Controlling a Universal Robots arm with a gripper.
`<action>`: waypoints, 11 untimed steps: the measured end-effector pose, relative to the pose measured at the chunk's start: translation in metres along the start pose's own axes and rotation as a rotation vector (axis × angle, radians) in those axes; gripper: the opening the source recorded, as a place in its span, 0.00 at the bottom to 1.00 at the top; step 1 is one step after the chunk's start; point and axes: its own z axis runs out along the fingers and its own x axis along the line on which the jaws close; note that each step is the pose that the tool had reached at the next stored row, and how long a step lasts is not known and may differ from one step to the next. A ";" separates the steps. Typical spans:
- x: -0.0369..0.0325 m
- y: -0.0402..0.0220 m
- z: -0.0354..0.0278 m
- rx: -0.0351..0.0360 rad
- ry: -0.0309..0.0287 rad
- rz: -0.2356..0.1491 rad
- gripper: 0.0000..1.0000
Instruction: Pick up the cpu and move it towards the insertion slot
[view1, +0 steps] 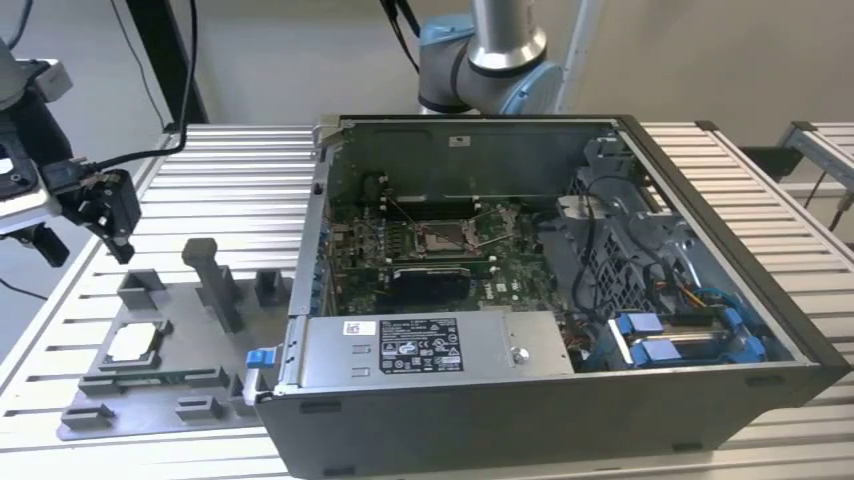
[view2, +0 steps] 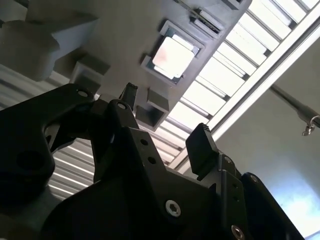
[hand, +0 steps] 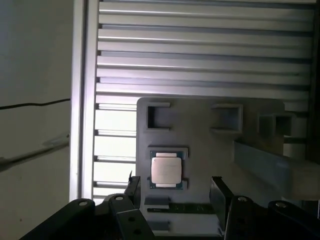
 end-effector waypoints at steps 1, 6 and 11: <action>0.0002 -0.0001 0.0016 0.0000 0.0001 0.000 1.00; 0.0012 -0.0003 0.0102 0.0005 0.0000 0.000 1.00; 0.0022 -0.0007 0.0191 0.0020 0.0001 0.000 1.00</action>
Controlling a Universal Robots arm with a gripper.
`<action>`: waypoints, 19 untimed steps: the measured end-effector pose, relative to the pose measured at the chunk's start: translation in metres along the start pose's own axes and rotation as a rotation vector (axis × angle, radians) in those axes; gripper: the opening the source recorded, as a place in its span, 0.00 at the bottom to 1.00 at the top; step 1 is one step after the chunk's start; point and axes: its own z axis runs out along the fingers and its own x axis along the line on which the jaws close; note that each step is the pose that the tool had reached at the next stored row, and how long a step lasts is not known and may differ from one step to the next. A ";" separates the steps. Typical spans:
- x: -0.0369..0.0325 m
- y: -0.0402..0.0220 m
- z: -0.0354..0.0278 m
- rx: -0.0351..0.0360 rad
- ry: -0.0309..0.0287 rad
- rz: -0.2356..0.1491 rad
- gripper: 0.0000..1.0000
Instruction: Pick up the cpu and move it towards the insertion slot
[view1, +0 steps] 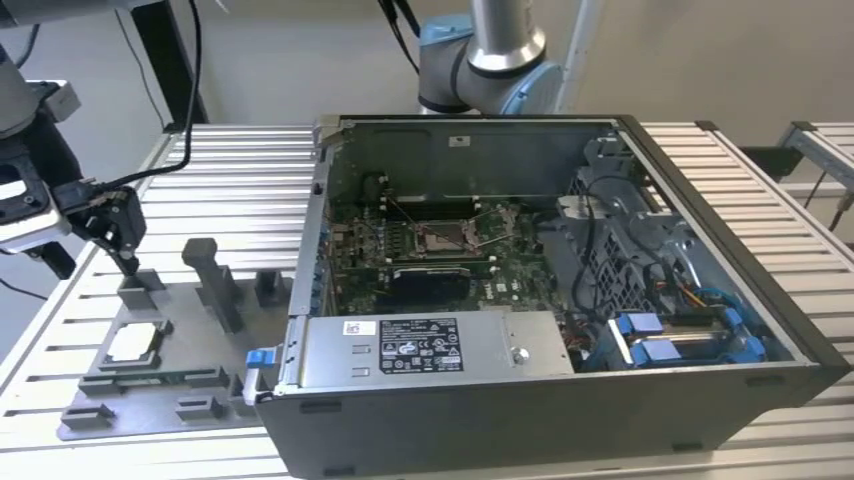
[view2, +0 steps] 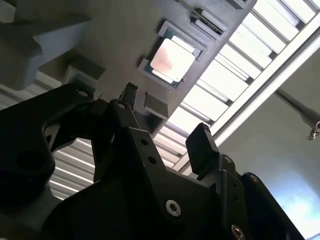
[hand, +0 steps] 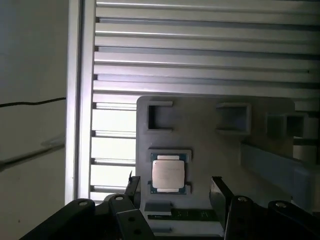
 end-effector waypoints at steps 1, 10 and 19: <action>0.0001 0.0000 0.0017 0.0002 -0.0001 0.000 1.00; 0.0004 -0.0011 0.0181 0.0021 0.0001 0.000 1.00; 0.0005 -0.0061 0.0343 0.0020 0.0000 0.000 1.00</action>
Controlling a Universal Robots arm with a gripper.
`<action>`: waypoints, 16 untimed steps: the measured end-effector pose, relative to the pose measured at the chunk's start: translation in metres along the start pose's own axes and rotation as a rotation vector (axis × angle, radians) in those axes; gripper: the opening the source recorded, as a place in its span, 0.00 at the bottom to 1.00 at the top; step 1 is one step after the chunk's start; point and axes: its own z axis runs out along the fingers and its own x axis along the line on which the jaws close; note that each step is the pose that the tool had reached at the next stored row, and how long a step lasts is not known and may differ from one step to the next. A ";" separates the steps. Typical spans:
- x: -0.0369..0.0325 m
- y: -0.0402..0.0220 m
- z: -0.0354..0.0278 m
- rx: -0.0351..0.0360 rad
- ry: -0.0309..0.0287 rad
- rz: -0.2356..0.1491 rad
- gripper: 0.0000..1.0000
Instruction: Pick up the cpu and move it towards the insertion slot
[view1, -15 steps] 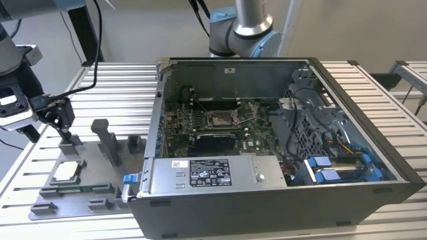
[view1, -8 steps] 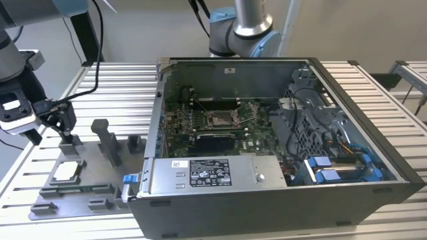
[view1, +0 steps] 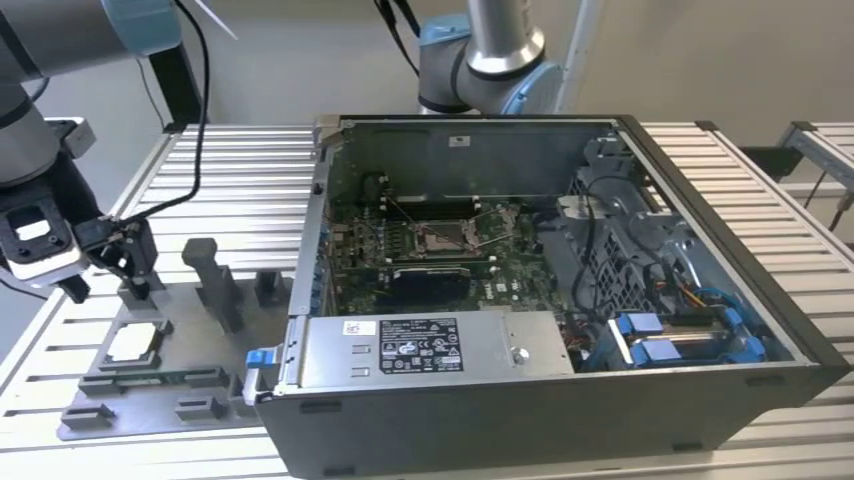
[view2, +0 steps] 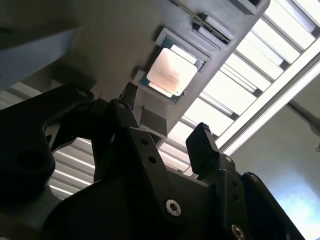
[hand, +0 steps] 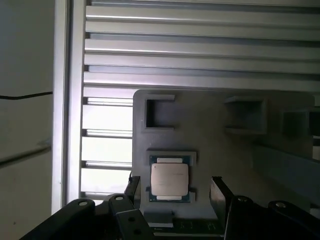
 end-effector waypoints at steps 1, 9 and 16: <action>0.0000 -0.0006 0.0019 0.0000 0.0000 0.000 1.00; 0.0001 -0.0037 0.0150 0.0000 0.0000 0.000 1.00; 0.0002 -0.0059 0.0256 0.0000 0.0000 0.000 1.00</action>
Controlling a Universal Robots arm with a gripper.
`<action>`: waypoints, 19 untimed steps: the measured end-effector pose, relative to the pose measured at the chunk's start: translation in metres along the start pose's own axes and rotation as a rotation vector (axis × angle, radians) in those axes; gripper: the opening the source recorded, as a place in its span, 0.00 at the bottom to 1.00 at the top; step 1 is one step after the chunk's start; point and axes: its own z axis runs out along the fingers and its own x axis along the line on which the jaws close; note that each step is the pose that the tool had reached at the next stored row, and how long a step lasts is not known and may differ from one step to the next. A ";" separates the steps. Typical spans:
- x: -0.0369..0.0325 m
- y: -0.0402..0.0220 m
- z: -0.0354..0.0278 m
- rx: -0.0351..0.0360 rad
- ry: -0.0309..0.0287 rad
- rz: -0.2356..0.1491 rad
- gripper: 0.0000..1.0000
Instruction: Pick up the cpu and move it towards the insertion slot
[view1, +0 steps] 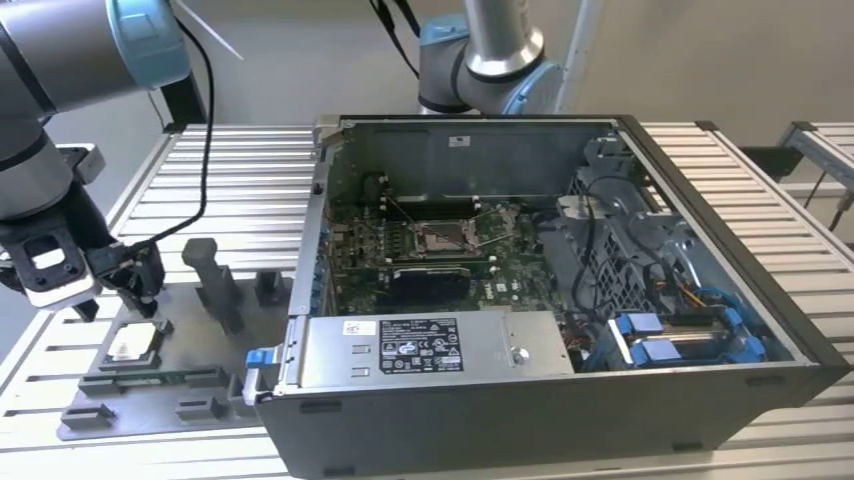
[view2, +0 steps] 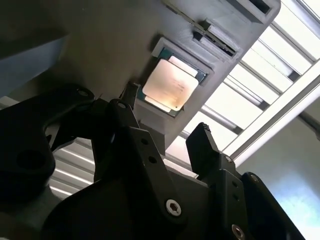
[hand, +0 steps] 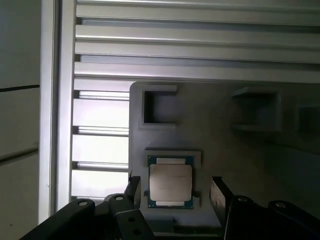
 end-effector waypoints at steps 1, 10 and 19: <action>0.0000 -0.0004 0.0017 0.0000 0.0000 0.000 1.00; 0.0001 -0.0023 0.0096 0.0002 0.0003 0.000 1.00; 0.0002 -0.0058 0.0209 0.0000 0.0000 -0.001 1.00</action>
